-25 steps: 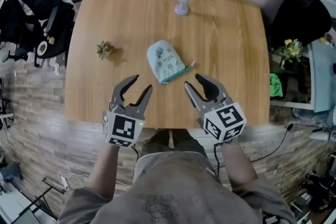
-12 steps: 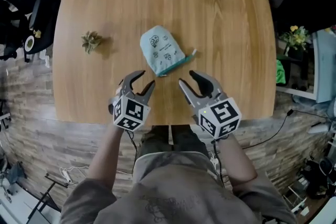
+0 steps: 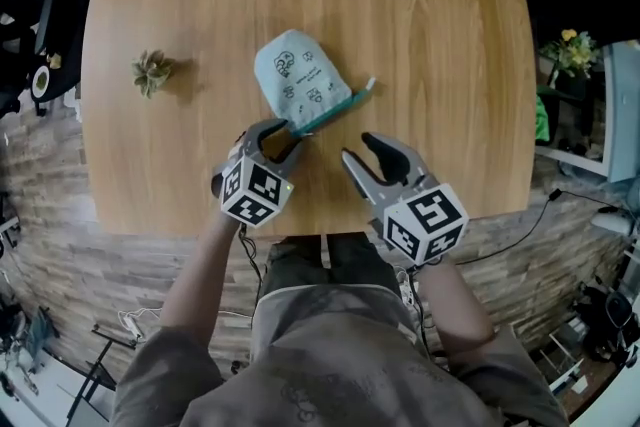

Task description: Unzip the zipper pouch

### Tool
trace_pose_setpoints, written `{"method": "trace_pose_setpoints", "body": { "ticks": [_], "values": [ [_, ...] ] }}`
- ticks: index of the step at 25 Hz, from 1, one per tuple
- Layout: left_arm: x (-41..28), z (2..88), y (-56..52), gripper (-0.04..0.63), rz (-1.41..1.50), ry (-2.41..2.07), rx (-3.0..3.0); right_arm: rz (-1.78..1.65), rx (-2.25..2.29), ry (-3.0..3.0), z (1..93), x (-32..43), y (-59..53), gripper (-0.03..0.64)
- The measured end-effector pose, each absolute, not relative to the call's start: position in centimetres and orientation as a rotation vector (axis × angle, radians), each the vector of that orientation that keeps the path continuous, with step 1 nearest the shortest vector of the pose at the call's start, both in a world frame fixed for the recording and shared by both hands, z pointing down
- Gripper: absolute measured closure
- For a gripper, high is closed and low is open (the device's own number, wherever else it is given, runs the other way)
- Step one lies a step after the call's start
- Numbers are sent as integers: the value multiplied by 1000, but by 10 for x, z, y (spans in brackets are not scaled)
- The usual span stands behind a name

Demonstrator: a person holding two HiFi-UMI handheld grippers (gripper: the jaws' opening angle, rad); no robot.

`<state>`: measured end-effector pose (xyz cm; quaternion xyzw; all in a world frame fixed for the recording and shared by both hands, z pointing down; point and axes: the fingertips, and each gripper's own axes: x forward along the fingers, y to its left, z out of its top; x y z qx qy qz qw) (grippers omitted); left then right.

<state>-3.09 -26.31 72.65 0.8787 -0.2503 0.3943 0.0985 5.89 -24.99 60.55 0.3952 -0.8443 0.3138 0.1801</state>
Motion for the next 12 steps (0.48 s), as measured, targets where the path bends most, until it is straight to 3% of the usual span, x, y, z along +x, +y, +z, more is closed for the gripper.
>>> {"method": "trace_pose_setpoints", "body": {
  "ticks": [6,8,12],
  "values": [
    [-29,735,-263,471,1173,-718,2580,918,1139,-2358,615,66,-251,446],
    [-26,735,-263,518,1202,-710,2611,921,1140,-2357,616,65,-251,446],
    [-22,729,-261,531,1166,-706,2614,914,1151,-2365,611,64,-252,446]
  ]
}}
